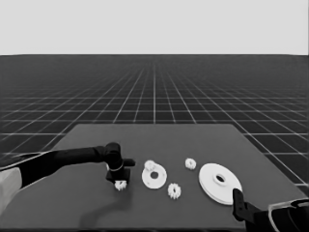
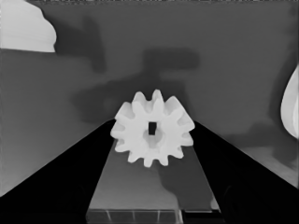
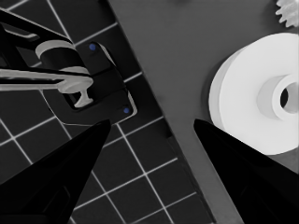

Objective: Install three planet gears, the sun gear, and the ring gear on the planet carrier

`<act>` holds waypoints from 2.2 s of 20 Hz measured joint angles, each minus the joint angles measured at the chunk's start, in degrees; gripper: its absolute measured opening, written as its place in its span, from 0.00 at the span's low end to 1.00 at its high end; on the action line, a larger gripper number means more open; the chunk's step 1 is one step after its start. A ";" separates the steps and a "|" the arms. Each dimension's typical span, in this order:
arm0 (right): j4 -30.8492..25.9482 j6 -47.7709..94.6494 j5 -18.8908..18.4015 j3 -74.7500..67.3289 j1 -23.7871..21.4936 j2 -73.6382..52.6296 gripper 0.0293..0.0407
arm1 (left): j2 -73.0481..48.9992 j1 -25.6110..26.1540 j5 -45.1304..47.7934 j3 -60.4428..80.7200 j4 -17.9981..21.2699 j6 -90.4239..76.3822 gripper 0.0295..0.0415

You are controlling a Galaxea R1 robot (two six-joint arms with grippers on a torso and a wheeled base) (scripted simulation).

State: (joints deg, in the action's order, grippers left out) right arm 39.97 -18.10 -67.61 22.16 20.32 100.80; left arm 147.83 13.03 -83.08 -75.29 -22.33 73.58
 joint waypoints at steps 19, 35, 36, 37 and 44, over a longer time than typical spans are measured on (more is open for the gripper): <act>0.00 0.00 0.00 0.00 0.00 0.00 0.81 | 19.93 -12.40 -6.53 -4.38 11.50 14.15 0.14; 0.00 0.00 0.00 0.00 0.00 0.00 0.81 | 21.56 -2.68 -4.66 -10.59 1.89 10.12 0.71; 0.00 0.00 0.00 0.00 0.00 0.00 0.81 | 21.56 -2.67 -4.65 -10.59 1.88 10.12 0.74; 0.00 0.00 0.00 0.00 0.00 0.00 0.81 | 21.56 -2.67 -4.65 -10.59 1.88 10.12 0.74; 0.00 0.00 0.00 0.00 0.00 0.00 0.81 | 20.62 -8.72 -6.33 -6.15 7.87 13.22 0.75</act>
State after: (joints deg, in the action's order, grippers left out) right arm 39.97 -18.10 -67.61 22.16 20.32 100.80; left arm 168.45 4.32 -89.41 -81.44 -14.46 86.80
